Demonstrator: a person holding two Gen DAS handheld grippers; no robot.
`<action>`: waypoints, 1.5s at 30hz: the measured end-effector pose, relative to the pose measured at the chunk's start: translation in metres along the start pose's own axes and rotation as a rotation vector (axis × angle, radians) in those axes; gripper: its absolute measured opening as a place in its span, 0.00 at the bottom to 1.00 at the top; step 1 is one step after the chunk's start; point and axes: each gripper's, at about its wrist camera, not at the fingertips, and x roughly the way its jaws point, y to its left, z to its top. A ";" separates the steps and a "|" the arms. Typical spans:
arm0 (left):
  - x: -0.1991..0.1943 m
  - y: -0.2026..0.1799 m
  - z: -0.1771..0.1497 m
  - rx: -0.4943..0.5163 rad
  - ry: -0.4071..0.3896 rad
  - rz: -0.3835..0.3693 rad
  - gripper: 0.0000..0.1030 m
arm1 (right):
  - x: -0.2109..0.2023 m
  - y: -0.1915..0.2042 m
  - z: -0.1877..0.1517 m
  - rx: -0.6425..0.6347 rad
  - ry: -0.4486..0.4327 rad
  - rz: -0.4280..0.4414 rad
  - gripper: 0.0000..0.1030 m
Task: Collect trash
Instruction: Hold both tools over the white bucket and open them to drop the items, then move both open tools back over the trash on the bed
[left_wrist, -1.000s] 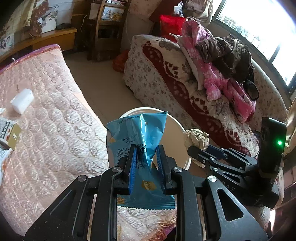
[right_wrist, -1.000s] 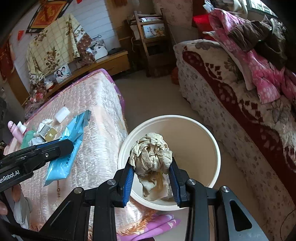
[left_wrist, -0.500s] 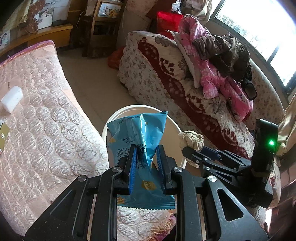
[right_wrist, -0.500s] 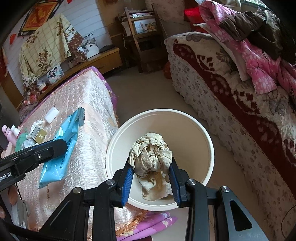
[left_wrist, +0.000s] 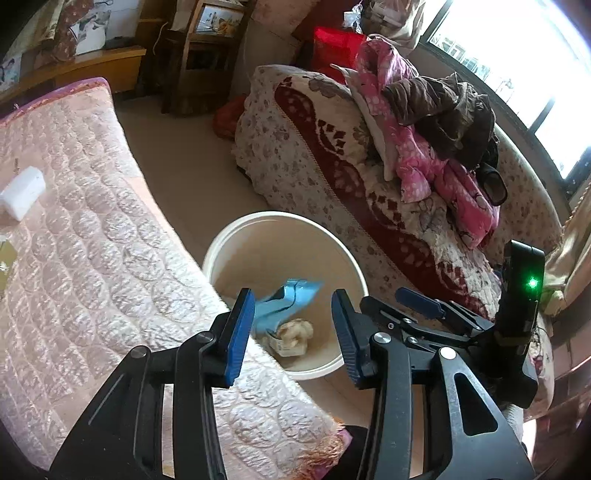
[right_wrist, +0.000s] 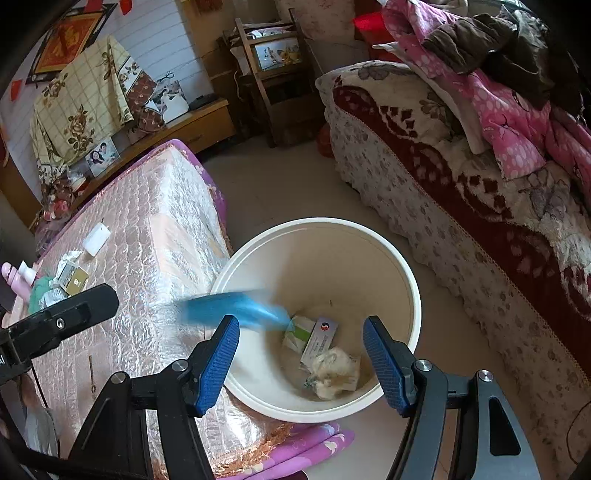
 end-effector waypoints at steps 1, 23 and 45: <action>-0.002 0.001 -0.001 0.002 -0.004 0.013 0.40 | 0.000 0.001 -0.001 -0.004 0.001 -0.001 0.65; -0.076 0.081 -0.026 -0.075 -0.104 0.257 0.40 | 0.003 0.094 -0.004 -0.144 0.013 0.071 0.66; -0.215 0.267 -0.077 -0.297 -0.179 0.479 0.53 | 0.039 0.281 -0.025 -0.397 0.109 0.305 0.71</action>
